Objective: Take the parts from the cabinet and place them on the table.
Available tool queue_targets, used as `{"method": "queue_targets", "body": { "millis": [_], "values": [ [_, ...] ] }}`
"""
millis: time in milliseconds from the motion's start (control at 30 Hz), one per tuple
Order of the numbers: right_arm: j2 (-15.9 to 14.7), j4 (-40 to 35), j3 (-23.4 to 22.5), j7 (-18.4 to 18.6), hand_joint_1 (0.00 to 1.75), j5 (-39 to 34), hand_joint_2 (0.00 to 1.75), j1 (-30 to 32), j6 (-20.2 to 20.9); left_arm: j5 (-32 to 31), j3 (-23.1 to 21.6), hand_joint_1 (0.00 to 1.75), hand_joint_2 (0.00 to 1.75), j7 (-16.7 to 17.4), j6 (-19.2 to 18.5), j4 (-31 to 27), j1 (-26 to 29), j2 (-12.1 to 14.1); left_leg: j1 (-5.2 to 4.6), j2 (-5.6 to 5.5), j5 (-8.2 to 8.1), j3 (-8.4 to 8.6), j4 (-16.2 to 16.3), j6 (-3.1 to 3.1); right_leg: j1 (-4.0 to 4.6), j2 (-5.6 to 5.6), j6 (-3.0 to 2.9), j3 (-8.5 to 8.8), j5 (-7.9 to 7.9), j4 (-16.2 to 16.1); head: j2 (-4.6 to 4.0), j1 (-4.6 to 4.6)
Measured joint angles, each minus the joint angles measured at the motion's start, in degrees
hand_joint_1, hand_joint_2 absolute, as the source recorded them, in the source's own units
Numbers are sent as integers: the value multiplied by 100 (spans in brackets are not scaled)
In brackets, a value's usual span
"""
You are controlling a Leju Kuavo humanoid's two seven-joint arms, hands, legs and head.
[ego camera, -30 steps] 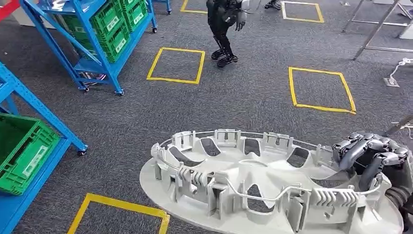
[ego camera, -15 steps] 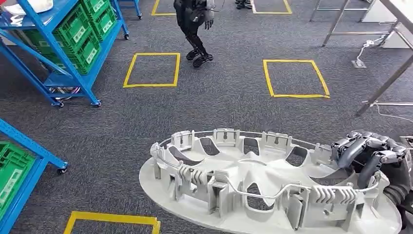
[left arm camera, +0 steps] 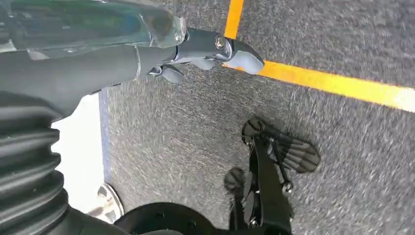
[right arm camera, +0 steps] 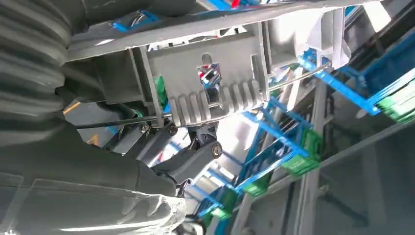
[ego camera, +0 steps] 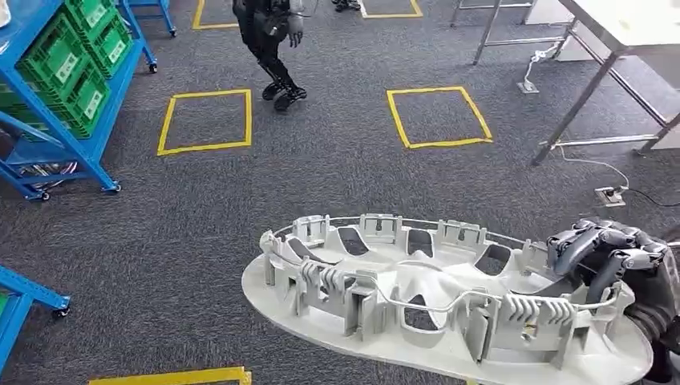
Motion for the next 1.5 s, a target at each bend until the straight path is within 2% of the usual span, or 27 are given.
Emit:
{"method": "queue_targets", "body": {
  "millis": [33,167,200,267,333,400,433,500,533,567,700,767,800,867,900,967,1000,1033,1067,1200,1233,1267,1300,1333,1400,1433,1500],
  "values": [
    [-2,0,-4,2,175,2,175,-1,-9,0,0,0,175,-15,-11,0,-1,-4,-20,49,-15,18,3,-24,28,-271,-38,190,-15,-405,0,0],
    [0,-6,-35,2,175,11,175,76,-59,-20,-2,0,175,-31,-13,0,-4,-9,-31,215,-33,43,-9,-128,76,-36,-152,174,45,-386,0,-18],
    [-4,-24,-42,2,175,17,175,85,-59,-28,-4,0,175,-31,-13,0,-8,-11,-27,242,-74,26,5,-167,26,21,-209,199,83,-430,0,-13],
    [-2,-48,-44,0,175,20,175,97,-59,-33,-4,0,175,-30,-24,2,-11,-31,19,-208,-415,-183,508,-217,15,104,-254,186,103,-431,0,-61],
    [22,-48,-35,0,175,20,175,108,-59,-33,-4,0,175,-30,-24,2,0,-26,22,-351,-853,-670,1505,-233,19,217,-273,159,116,-430,0,-63],
    [39,-48,-35,13,175,28,175,129,-63,-35,-4,0,175,-31,-15,2,1,-26,21,-366,-880,-909,1911,-229,23,334,-276,150,125,-429,0,-61],
    [50,-50,-33,20,175,31,175,138,-66,-48,-4,0,175,-30,-13,2,0,-28,22,-367,-678,-814,1670,-219,22,397,-269,156,129,-429,0,-66],
    [63,-63,-33,39,175,33,175,139,-72,-52,-4,0,175,-31,-13,0,-3,-24,26,-477,-116,-290,592,-192,15,530,-251,174,140,-429,-2,-66],
    [70,-74,-31,46,175,33,175,139,-76,-52,-4,0,175,-33,-13,0,-7,-11,42,-729,28,-63,129,-174,5,576,-236,171,149,-429,0,-66],
    [77,-81,-31,48,175,33,175,132,-81,-52,-4,0,175,-33,-15,0,-11,-11,53,-929,-55,-8,0,-170,47,623,-197,138,156,-413,0,-57],
    [105,-96,-24,72,175,55,175,139,-109,-52,-7,0,175,-57,-35,0,-14,4,21,-661,12,23,-23,-59,-29,852,-37,48,240,-464,0,-61],
    [105,-96,-24,76,175,65,175,129,-111,-52,-7,0,175,-63,-46,0,-19,9,38,-531,52,15,-66,14,7,415,-38,-82,42,-187,-2,-16],
    [112,-96,-22,79,175,68,175,123,-111,-52,-7,0,175,-65,-48,0,-12,11,27,-454,57,10,-64,32,7,265,-16,-274,-219,254,0,-13],
    [142,-96,-9,81,175,72,175,132,-114,-52,-7,0,175,-65,-55,0,5,20,10,-284,54,-13,-57,40,2,194,14,-760,-658,1333,0,-15],
    [153,-96,0,96,175,81,175,135,-114,-50,-7,0,175,-65,-57,0,6,22,9,-216,54,-16,-57,40,1,193,26,-841,-666,1515,0,-13],
    [171,-96,22,109,175,105,175,134,-125,-50,-7,0,175,-65,-66,0,-1,20,9,-94,47,-9,-55,32,1,168,18,-560,-372,1046,0,-13],
    [184,-96,28,111,175,113,175,134,-138,-50,-7,0,175,-65,-66,0,-7,13,12,-33,36,3,-53,15,1,105,6,-193,-101,375,0,-15],
    [192,-96,31,111,175,122,175,134,-144,-46,-7,0,175,-65,-68,0,-9,11,12,0,25,13,-46,-2,2,12,-3,82,60,-107,0,-11],
    [203,-94,41,109,175,137,175,135,-157,-44,-7,0,175,-65,-66,-2,-13,15,1,55,13,24,-61,-32,29,-192,-45,242,2,-383,-2,-24],
    [232,-101,90,109,175,179,175,103,-175,-44,-7,0,175,-63,-61,-2,-19,11,-14,223,13,31,-50,-151,77,-14,-153,195,79,-412,0,-41],
    [236,-103,105,109,175,181,175,98,-179,-44,-9,0,175,-63,-61,-2,-30,9,-9,204,-25,31,-43,-205,43,36,-207,221,115,-452,0,-46],
    [240,-107,107,105,175,184,175,91,-184,-44,-9,0,175,-63,-61,-2,-33,0,10,-23,-135,-36,79,-242,24,68,-227,216,126,-463,0,-48],
    [247,-109,120,100,175,203,175,83,-197,-44,-11,0,175,-65,-63,0,-34,-7,21,-236,-356,-196,438,-256,19,110,-259,203,138,-463,0,-63],
    [273,-109,140,92,175,218,175,89,-212,-44,-9,0,175,-65,-61,-2,-22,-9,21,-328,-601,-446,952,-263,21,156,-273,186,146,-462,0,-68],
    [304,-107,162,85,175,240,175,110,-232,-44,-9,0,175,-65,-61,-2,2,-9,17,-366,-893,-917,1854,-261,34,266,-294,154,163,-460,0,-70],
    [313,-109,173,85,175,247,175,111,-234,-44,-9,0,175,-65,-61,0,5,-13,18,-366,-834,-967,1913,-254,36,326,-295,149,169,-460,0,-66],
    [330,-109,190,85,175,258,175,110,-236,-44,-9,0,175,-65,-61,0,4,-17,17,-386,-399,-665,1254,-219,37,452,-282,155,182,-460,0,-70]
  ]
}}
